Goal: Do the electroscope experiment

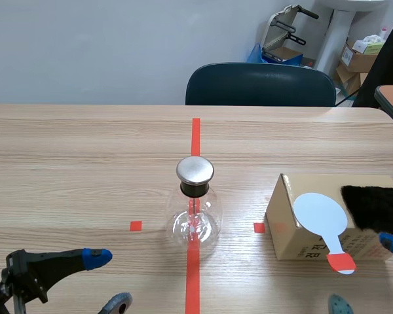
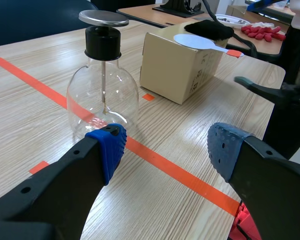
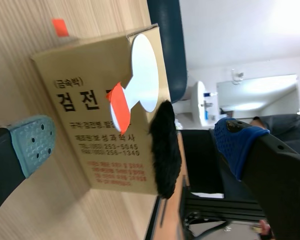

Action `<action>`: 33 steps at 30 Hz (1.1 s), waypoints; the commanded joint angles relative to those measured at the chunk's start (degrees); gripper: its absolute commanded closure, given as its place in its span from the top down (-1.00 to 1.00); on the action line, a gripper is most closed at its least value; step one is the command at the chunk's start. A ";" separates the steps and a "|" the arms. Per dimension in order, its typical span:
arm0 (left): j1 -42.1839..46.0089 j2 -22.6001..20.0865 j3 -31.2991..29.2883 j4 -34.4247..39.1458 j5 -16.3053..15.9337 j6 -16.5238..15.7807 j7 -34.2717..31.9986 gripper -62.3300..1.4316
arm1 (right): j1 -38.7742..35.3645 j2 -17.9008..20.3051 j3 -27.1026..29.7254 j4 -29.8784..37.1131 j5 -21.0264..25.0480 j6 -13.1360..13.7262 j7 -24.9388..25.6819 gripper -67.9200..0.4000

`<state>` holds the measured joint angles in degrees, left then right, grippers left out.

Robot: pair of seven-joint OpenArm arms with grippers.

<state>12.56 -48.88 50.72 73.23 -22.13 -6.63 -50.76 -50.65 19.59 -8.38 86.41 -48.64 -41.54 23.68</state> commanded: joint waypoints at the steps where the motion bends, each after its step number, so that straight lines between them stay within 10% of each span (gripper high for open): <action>1: -0.04 0.24 -1.49 0.59 -0.26 -0.33 -0.59 0.23 | -2.36 1.49 0.09 2.40 2.27 -3.32 0.87 1.00; 12: -2.27 2.99 -8.24 0.61 -11.72 0.15 2.54 0.23 | -12.17 15.58 1.97 18.45 31.52 5.97 5.60 1.00; 23: -2.78 4.74 -24.68 3.21 -16.48 0.90 12.33 0.23 | -3.87 17.38 12.46 28.50 55.23 27.91 0.24 1.00; 28: 0.59 6.16 -31.67 6.58 -16.39 0.96 15.76 0.23 | 3.13 17.35 12.15 31.67 59.69 36.20 -6.43 1.00; 33: 8.85 9.35 -38.01 12.33 -11.08 3.41 15.76 0.23 | 9.64 17.35 10.01 34.64 65.81 38.84 -12.83 1.00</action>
<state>19.73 -40.53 12.86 84.14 -33.36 -3.86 -34.26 -41.76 36.82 1.96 120.03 16.40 -2.42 10.20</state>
